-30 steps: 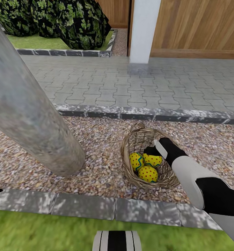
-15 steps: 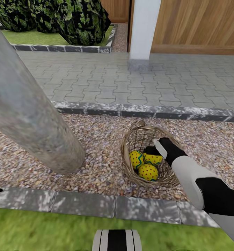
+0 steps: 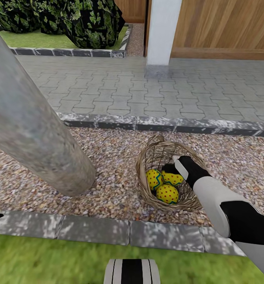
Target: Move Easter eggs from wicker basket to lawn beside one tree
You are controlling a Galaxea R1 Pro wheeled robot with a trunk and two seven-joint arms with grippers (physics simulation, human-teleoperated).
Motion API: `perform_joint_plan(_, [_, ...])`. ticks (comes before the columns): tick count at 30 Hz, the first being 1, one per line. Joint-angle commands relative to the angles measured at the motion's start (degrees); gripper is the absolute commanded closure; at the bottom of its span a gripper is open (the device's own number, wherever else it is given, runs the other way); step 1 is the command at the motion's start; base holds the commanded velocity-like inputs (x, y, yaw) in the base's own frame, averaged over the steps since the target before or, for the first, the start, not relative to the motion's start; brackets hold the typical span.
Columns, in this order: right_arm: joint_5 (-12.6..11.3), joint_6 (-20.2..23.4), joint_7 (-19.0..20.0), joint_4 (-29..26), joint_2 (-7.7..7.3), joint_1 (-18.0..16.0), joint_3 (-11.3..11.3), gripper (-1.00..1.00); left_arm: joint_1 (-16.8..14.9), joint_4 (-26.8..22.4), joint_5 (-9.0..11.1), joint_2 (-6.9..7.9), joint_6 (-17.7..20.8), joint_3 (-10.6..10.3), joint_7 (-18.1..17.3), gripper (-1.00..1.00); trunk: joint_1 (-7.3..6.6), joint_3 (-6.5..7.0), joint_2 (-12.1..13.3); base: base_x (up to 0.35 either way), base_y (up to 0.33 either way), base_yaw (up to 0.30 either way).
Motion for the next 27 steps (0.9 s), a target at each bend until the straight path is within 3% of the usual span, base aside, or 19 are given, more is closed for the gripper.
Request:
perform_joint_plan(1, [-0.6, -0.1, -0.4, -0.1, -0.03, 0.0, 0.5, -1.0, -0.1, 0.0, -0.5, -0.01, 0.3, 0.2, -0.6, -1.0, -0.01, -0.04, 0.0, 0.0, 0.0, 0.0])
perform_joint_plan(10, [-0.6, -2.1, -0.4, -0.1, -0.3, 0.1, 0.5, -1.0, -0.1, 0.0, -0.5, -0.02, 0.3, 0.2, -0.6, -1.0, -0.01, -0.04, 0.0, 0.0, 0.0, 0.0])
perform_joint_plan(15, [-0.6, -2.5, -0.5, -0.1, -0.47, 0.1, 0.5, -1.0, -0.1, 0.0, -0.5, 0.0, 0.3, 0.2, -0.6, -1.0, 0.12, -1.14, -0.1, 0.0, 0.0, 0.0])
perform_joint_plan(19, [-0.7, -2.5, -0.6, -0.1, -0.59, 0.1, 0.5, -1.0, -0.1, 0.0, -0.5, 0.02, 0.3, 0.2, -0.6, -1.0, 0.12, -1.14, -0.1, 0.0, 0.0, 0.0])
perform_joint_plan(27, [-0.7, -2.6, -4.4, -0.1, -0.49, 0.1, 0.4, -1.0, -0.1, 0.0, -0.5, -0.01, 0.3, 0.2, -0.6, -1.0, 0.22, -2.03, -0.1, 0.0, 0.0, 0.0])
